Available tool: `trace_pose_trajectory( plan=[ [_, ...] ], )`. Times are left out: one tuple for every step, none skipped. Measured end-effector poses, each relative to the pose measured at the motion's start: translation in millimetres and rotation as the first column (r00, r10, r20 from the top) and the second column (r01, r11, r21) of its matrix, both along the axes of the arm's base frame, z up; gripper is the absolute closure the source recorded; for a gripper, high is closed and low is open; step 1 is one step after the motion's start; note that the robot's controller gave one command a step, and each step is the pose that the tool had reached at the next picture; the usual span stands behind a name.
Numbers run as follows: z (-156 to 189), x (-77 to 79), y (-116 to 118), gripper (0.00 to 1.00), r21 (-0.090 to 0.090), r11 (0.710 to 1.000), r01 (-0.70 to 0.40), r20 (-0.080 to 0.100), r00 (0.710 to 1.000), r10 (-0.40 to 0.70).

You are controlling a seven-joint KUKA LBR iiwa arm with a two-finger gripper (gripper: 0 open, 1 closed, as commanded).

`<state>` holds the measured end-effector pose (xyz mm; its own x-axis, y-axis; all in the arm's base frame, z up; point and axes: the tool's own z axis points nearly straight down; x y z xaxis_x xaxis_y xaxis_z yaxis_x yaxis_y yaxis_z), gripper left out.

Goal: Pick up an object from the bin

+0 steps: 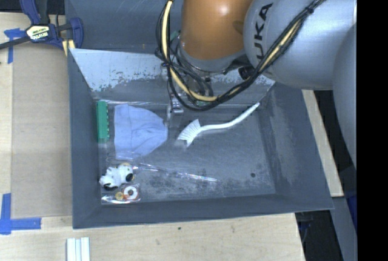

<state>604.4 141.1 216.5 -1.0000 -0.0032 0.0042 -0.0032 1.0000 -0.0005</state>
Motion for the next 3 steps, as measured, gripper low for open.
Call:
trace_pose_trajectory(
  plan=[
    [5, 1.1, -1, 0.00, 0.002, 1.000, 0.003, 0.008, 1.000, -0.003],
    [-110, -30.3, 22, 0.00, 0.001, 0.960, -0.280, 0.008, 0.960, 0.280],
    [-54, -23.9, 23, 0.00, -0.006, 0.807, -0.591, 0.021, 0.806, 0.591]
  ],
)
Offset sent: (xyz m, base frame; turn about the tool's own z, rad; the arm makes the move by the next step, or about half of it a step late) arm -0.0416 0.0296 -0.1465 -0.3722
